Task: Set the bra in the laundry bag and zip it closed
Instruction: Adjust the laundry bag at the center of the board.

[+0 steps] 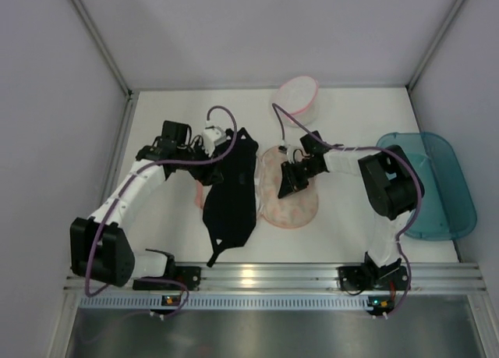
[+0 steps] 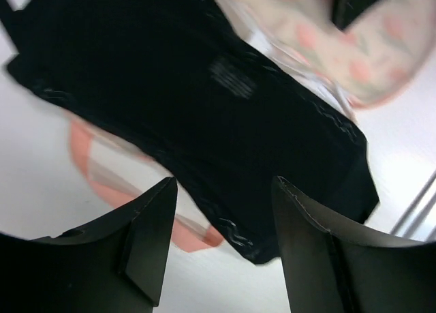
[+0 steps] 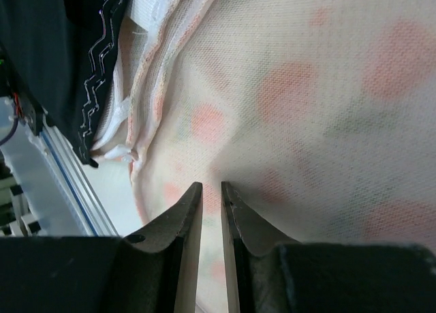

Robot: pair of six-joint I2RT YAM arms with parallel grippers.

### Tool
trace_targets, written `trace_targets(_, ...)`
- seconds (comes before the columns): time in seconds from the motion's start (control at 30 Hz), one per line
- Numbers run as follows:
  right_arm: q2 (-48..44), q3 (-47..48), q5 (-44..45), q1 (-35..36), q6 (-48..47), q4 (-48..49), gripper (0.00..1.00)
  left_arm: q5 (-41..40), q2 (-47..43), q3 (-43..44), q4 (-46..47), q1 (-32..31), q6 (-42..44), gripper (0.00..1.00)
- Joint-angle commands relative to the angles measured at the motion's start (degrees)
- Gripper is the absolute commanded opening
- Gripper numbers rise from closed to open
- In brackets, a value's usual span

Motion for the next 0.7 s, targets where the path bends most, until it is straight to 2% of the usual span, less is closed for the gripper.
trace_targets(0.0,1.8,2.3,0.0,1.4,-5.9,-5.6,0.19,-4.1,5.9,8.2,10.3,4.2,-10.3,0.63)
trace_targets(0.17,3.1,2.3,-0.7,2.2,-9.8,-9.9,0.17,-3.5,17.9,18.7,17.2,7.8,-20.9,0.61)
trace_targets(0.4,2.8,3.5,2.0,2.1,-15.8,-15.3,0.17,-0.3,35.0,33.2,22.1,7.8,-22.6,0.57)
trace_targets(0.53,4.2,7.0,5.1,0.8,-17.1,-17.2,0.17,-2.0,45.4,40.5,22.4,6.6,-23.7,0.59)
trace_targets(0.67,6.2,10.8,7.5,-1.9,-18.2,-19.6,0.17,-6.1,50.8,45.3,23.3,3.4,-23.5,0.6)
